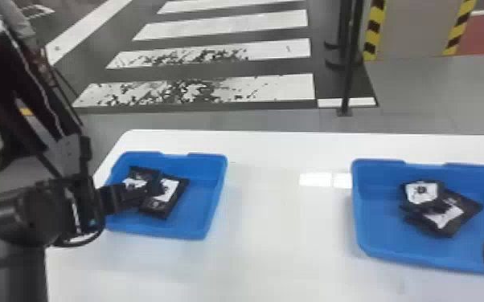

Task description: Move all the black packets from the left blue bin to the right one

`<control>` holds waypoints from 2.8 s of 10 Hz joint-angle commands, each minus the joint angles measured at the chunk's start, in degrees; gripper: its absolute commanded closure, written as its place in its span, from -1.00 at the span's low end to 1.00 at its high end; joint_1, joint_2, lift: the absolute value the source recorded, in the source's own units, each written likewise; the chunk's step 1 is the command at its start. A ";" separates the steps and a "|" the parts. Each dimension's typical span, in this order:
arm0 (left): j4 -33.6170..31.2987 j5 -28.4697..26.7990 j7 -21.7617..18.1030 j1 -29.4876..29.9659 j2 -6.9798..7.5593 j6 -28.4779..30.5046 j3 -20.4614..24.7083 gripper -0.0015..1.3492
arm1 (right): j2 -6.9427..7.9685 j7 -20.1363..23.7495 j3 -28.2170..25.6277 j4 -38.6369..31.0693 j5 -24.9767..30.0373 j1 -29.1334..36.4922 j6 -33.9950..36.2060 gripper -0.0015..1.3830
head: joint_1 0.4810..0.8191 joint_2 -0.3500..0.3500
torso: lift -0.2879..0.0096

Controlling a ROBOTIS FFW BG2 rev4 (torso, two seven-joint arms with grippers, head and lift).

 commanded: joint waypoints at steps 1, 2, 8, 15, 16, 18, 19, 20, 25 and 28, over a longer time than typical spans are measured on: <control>5.45 -1.94 0.32 -3.72 0.43 0.72 -1.38 -0.76 | 0.00 0.01 0.00 0.37 -0.35 -0.19 0.29 -0.80 | 0.27 0.58 | -0.07; 8.55 -2.51 0.32 -5.69 1.13 1.42 -2.98 -0.76 | -0.08 0.09 0.00 0.65 -0.58 -0.62 0.43 -0.80 | 0.27 0.59 | -0.07; 22.61 -5.13 0.93 -12.16 1.92 1.14 -6.06 -0.12 | -0.08 0.27 0.11 1.77 -1.95 -1.46 1.42 -0.79 | 0.27 0.57 | -0.07; 11.92 -0.68 -0.83 -4.42 0.78 -5.89 -6.98 0.80 | -0.61 0.36 0.11 1.91 -3.66 -1.32 1.70 -0.76 | 0.27 0.51 | -0.07; 8.12 1.15 -1.27 -2.31 0.60 -5.75 -6.98 0.80 | -0.70 0.36 0.11 1.77 -3.78 -1.32 1.70 -0.76 | 0.27 0.46 | -0.07; 2.08 5.03 -1.97 1.48 0.43 -5.75 -6.86 0.80 | -0.79 0.44 0.11 1.63 -3.89 -1.32 1.84 -0.75 | 0.27 0.38 | -0.07; -0.73 6.52 -2.06 3.31 0.07 -5.75 -6.52 0.80 | -0.79 0.44 0.11 1.63 -3.89 -1.32 1.84 -0.75 | 0.27 0.33 | -0.07; -1.72 7.89 -2.67 4.44 -0.10 -6.03 -5.83 0.80 | -0.79 0.53 0.11 1.63 -3.89 -1.32 1.98 -0.75 | 0.27 0.29 | -0.07; -4.67 6.41 -2.76 4.16 -0.54 -1.11 -5.95 -0.41 | -0.79 0.62 0.68 2.05 -4.81 -1.88 2.82 -0.75 | 0.27 0.24 | -0.07; -1.02 2.86 -2.23 -0.20 -0.10 2.12 -6.98 -0.53 | -0.79 0.71 0.68 2.47 -5.38 -2.02 3.67 -0.75 | 0.27 0.29 | -0.07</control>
